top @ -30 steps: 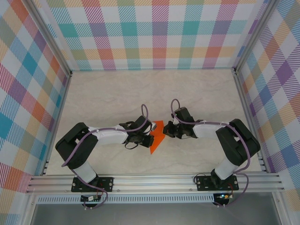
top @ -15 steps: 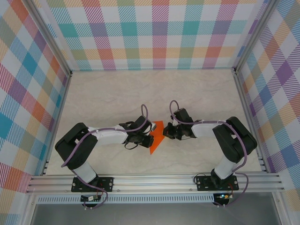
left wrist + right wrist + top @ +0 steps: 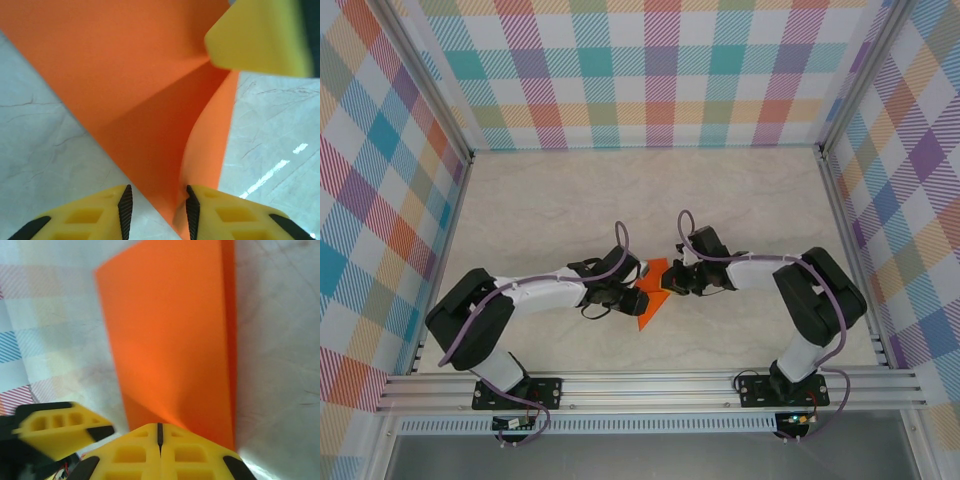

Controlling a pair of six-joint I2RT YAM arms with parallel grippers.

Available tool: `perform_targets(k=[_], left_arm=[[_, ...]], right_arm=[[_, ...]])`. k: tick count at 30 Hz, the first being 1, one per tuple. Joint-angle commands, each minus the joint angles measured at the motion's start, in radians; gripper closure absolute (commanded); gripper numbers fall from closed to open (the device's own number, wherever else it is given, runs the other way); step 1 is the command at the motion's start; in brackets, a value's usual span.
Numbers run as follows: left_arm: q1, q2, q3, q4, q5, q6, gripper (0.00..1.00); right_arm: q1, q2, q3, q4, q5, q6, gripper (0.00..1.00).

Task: Fold a paper plane with a square sheet of paper (pick it up from the middle)
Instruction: Third fold the triangle at the center of the table.

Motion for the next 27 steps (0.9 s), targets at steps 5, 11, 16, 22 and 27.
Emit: perform_targets(k=[5,11,16,22,27], left_arm=[[0.006,-0.205,-0.01,-0.121,-0.134,-0.092,0.54],[0.001,-0.367,-0.064,-0.063,-0.026,-0.142,0.6],[-0.022,-0.294,-0.073,0.025,0.055,-0.147,0.69],[-0.067,-0.15,-0.028,0.074,0.063,-0.139,0.74],[-0.074,-0.076,0.007,0.038,-0.083,-0.14,0.8]], right_arm=[[0.006,0.028,0.016,0.004,-0.028,-0.023,0.99],[0.005,-0.05,0.03,-0.058,0.004,-0.036,0.95],[0.006,-0.126,0.02,-0.115,0.07,-0.047,0.88],[-0.023,-0.198,-0.045,-0.137,0.15,-0.028,0.77],[-0.037,-0.192,-0.073,-0.105,0.102,-0.028,0.67]])
